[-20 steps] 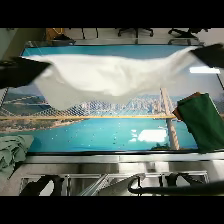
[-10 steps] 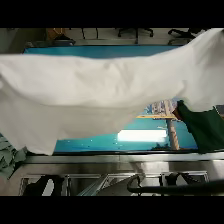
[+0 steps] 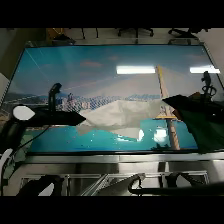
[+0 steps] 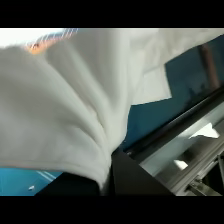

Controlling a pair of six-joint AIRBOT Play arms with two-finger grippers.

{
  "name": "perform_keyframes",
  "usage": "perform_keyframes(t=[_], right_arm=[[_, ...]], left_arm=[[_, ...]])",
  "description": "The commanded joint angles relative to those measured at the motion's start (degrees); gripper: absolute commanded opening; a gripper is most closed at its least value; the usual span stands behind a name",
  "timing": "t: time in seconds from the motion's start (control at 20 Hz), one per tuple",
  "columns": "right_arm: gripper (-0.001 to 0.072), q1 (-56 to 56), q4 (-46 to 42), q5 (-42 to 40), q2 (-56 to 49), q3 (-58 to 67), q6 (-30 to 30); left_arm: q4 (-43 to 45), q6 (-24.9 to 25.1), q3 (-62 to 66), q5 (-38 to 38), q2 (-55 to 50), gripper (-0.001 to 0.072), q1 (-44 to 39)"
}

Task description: Fold the shirts.

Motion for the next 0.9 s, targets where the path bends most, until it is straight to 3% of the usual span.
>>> perform_keyframes(t=[0.0, 0.1, 0.15, 0.2, 0.25, 0.5, 0.85], right_arm=[[0.0017, 0.5, 0.7, -5.3, -9.0, -9.0, -6.1], [0.0016, 0.4, 3.3, -5.4, -12.6, -8.8, -7.9], [0.0016, 0.4, 4.0, -5.4, -13.6, -8.6, -8.0], [0.0016, 0.5, 4.1, -5.4, -14.1, -8.3, -8.0], [0.0015, 0.4, 4.1, -5.4, -14.1, -8.3, -8.1], [0.0013, 0.4, 4.0, -5.3, -14.1, -8.3, -8.7], [0.0013, 0.5, 4.0, -5.3, -14.1, -8.3, -8.9]], left_arm=[[0.0, 1.6, -4.9, 10.4, -13.0, 0.0019, -2.7], [0.0, 2.0, -1.0, 8.2, -18.4, 0.0021, -1.1], [-0.1, 2.1, 1.8, 5.6, -20.3, 0.0232, -0.1], [-0.1, 2.2, 4.9, 2.6, -21.7, 0.0654, 1.0], [-0.2, 2.2, 8.4, -1.0, -22.6, 0.0698, 2.3], [0.1, 2.1, 16.6, -13.7, -21.7, 0.0697, 8.6], [0.0, 5.7, 2.8, -11.6, -12.3, 0.0697, 21.0]])
